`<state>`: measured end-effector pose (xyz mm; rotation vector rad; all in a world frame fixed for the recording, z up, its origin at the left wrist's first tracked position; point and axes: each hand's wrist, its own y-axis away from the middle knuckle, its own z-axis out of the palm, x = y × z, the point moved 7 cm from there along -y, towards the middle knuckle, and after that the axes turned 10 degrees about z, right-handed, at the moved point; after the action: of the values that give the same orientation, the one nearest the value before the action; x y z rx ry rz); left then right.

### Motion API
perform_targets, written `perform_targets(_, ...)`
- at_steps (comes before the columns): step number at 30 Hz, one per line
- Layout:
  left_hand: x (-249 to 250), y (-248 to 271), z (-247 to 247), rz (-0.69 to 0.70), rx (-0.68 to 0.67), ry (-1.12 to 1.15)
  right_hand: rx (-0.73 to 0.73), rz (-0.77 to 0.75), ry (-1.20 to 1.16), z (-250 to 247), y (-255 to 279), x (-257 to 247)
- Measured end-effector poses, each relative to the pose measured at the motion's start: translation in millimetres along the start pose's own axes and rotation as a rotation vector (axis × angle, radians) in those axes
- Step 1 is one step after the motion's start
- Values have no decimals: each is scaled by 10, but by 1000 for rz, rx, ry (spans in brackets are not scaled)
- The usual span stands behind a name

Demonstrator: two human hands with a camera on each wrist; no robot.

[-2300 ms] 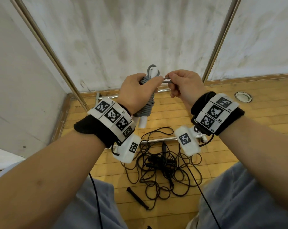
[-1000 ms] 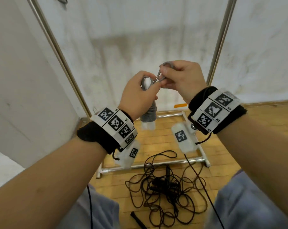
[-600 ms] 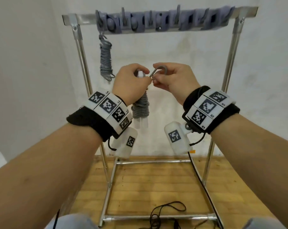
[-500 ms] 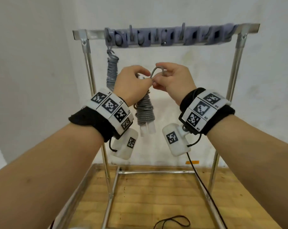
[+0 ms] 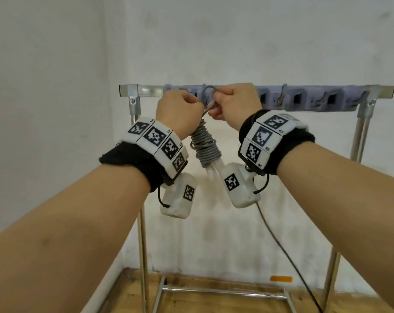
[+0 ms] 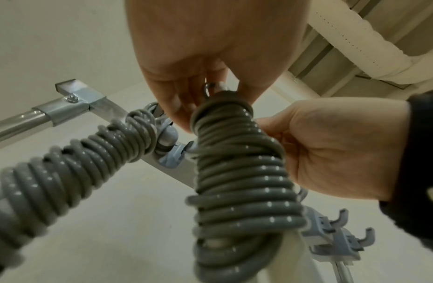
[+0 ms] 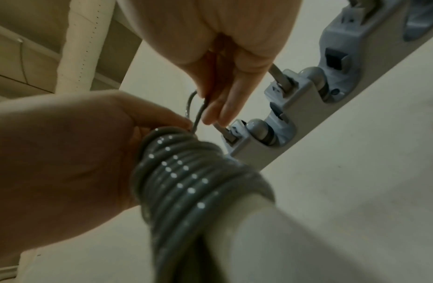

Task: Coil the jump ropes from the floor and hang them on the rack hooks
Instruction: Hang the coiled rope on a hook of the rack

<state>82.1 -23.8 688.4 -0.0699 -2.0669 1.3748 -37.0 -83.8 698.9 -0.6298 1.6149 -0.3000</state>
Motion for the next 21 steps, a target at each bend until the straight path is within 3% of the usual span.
perform_targets(5,-52,-258,20,48,101,-60,128,6,138,-19,-381,-16)
perform_targets(11,-148,-304,176,67,12,-233,94,91,142,64,-470,151)
perform_targets(15,-118,-199,184,123,-31,-340,46,62,155,88,-287,253)
perform_targets(18,0,-49,128,246,7,-409,39,31,148,29,-95,284)
perform_targets(21,200,290,112,488,39,-415,53,11,202,-72,154,403)
